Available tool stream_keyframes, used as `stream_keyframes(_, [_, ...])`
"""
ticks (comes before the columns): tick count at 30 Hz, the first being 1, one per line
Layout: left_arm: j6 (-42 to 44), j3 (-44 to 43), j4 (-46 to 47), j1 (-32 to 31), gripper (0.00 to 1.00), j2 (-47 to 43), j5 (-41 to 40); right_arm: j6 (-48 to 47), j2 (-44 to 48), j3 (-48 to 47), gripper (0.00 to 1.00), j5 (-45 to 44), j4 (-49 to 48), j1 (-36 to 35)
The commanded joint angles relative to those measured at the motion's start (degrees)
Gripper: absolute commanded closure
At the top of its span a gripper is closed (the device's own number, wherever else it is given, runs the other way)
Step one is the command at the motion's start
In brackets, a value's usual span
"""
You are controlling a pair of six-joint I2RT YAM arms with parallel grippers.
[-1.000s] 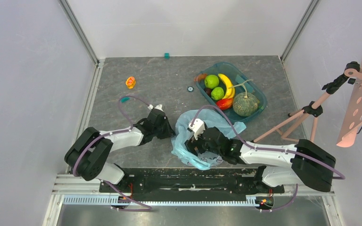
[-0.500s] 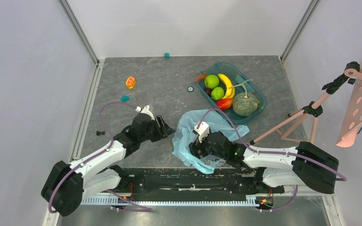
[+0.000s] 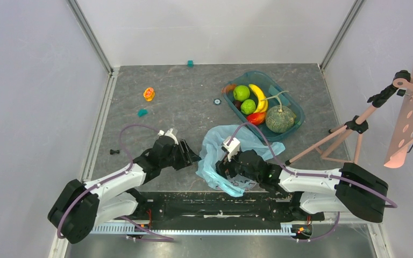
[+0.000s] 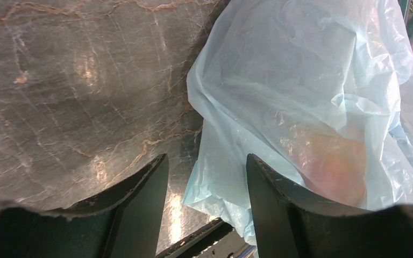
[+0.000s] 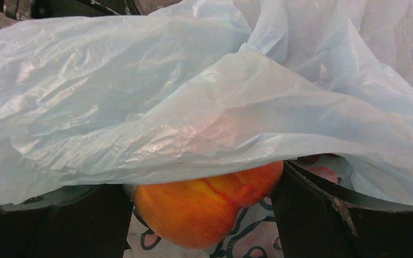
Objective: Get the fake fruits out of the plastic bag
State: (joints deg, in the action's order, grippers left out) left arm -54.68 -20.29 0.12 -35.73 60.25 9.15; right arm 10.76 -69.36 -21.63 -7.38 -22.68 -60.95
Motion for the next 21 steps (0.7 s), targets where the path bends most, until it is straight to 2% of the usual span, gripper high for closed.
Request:
stream_keyframes(1, [-4.13, 0.26, 6.71, -0.57, 0.39, 2.28, 1.88, 0.57, 0.58, 0.36, 0.37, 1.25, -3.69, 0.13])
stream_keyframes(8, [-6.27, -0.87, 10.29, -0.66, 0.39, 5.52, 3.02, 0.53, -1.08, 0.36, 0.38, 2.88, -4.39, 0.12])
stream_keyframes(10, [-6.47, -1.06, 10.98, -0.75, 0.41, 6.12, 3.43, 0.66, -1.43, 0.26, 0.38, 2.93, -4.57, 0.12])
stream_keyframes(12, [-6.49, -0.91, 11.60, -0.88, 0.55, 6.24, 3.77, 0.53, -1.65, 0.05, 0.38, 2.88, -4.57, 0.13])
stream_keyframes(16, [-6.58, -0.37, 12.10, -0.93, 0.93, 5.96, 3.86, 0.32, -1.83, 0.01, 0.38, 2.30, -4.49, 0.08])
stream_keyframes(17, [-6.46, -0.31, 12.02, -0.93, 0.98, 5.90, 3.85, 0.17, -1.90, -0.05, 0.38, 2.20, -4.28, 0.08])
stream_keyframes(21, [-5.87, -0.65, 9.84, -0.89, 0.98, 4.82, 2.35, -0.32, -1.44, -0.26, 0.38, 1.15, -2.56, 0.13])
